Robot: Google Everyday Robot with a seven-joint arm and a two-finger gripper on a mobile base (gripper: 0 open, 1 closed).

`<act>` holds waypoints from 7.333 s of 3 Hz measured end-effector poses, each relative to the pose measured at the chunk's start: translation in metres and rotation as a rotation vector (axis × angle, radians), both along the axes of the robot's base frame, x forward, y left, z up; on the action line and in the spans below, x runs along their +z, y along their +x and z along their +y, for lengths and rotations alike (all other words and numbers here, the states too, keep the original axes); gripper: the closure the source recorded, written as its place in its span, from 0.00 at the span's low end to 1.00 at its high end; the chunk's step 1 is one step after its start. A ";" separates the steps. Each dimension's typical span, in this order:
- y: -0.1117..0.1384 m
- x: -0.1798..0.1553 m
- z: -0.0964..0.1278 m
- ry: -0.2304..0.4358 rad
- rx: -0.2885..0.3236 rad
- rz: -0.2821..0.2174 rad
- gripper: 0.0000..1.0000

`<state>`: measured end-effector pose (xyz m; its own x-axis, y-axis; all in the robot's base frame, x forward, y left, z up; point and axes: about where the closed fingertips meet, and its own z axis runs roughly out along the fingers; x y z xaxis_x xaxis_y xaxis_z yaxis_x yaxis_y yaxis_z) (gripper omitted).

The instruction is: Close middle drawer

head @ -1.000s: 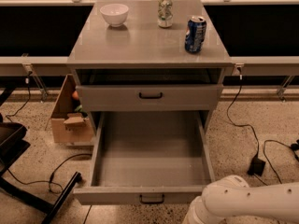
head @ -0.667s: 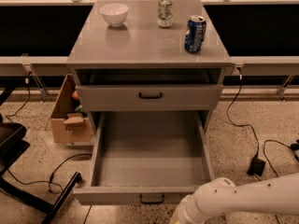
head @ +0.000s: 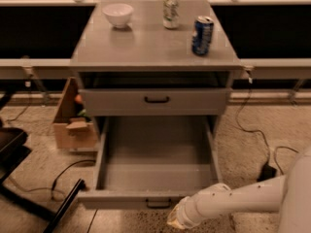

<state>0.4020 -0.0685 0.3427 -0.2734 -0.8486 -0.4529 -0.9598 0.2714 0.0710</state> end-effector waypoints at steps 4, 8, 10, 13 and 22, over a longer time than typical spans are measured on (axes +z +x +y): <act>0.083 0.016 -0.023 -0.070 0.002 -0.152 1.00; 0.180 0.005 -0.038 -0.103 -0.008 -0.281 1.00; 0.229 0.005 -0.063 -0.138 -0.036 -0.346 1.00; 0.278 -0.004 -0.097 -0.175 -0.033 -0.368 1.00; 0.325 0.015 -0.116 -0.202 -0.022 -0.418 0.27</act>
Offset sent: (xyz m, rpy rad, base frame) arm 0.1333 -0.0373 0.0145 -0.1211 -0.2458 -0.0016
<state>0.7268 -0.1847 0.3573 -0.1211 -0.9272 -0.3543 -0.8889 0.2602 -0.3771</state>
